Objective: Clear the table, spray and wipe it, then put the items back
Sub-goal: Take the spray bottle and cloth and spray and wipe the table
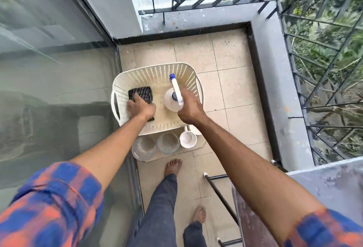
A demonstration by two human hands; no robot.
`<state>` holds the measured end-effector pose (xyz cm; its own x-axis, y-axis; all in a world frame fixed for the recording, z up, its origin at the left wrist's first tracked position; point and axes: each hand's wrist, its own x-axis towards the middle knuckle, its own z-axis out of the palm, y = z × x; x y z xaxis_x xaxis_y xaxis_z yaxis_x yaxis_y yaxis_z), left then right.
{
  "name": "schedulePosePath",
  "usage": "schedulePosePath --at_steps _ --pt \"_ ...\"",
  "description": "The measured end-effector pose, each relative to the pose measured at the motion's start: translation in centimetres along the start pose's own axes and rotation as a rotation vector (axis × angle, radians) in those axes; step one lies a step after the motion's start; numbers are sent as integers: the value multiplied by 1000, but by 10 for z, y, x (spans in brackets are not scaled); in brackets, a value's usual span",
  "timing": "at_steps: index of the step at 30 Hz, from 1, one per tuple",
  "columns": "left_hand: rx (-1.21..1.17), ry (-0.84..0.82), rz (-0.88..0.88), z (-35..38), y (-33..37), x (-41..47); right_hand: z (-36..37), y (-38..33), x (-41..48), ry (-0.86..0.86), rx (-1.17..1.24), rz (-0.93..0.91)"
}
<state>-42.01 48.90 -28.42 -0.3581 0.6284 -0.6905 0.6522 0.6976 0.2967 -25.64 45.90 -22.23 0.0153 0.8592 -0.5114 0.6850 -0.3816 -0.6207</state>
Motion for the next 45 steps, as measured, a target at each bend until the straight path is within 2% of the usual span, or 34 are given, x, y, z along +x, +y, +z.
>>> schedulePosePath --at_steps 3,5,10,16,20,23,25,28,32,36,38,42,45 --pt "33 37 -53 14 4 10 8 9 10 -2 -71 -32" --pt "28 119 -82 22 4 15 11 14 13 29 -91 -49" --pt "-52 227 -111 31 1 30 15 17 20 123 -55 -185" --pt "-242 219 -114 37 -9 44 24 21 23 207 69 -137" --pt "-375 180 -139 36 -11 49 20 22 35 164 -27 -306" --pt "-446 159 -51 37 -12 49 22 18 41 173 -106 -347" --pt "-583 80 7 37 -10 40 21 14 40 175 -89 -361" --pt "-649 32 97 32 -10 25 18 9 41 121 -41 -358" --pt "-696 78 100 5 -12 7 6 -6 33 106 105 -317" --pt "-923 134 156 -32 -3 -22 -33 -29 1 247 376 -380" --pt "-1004 69 184 -49 4 -42 -50 -35 -20 317 496 -339" --pt "-1012 -58 282 -71 29 -97 -98 -39 -81 485 778 -165" --pt "-1040 -225 380 -67 57 -159 -145 -21 -149 646 897 -167"
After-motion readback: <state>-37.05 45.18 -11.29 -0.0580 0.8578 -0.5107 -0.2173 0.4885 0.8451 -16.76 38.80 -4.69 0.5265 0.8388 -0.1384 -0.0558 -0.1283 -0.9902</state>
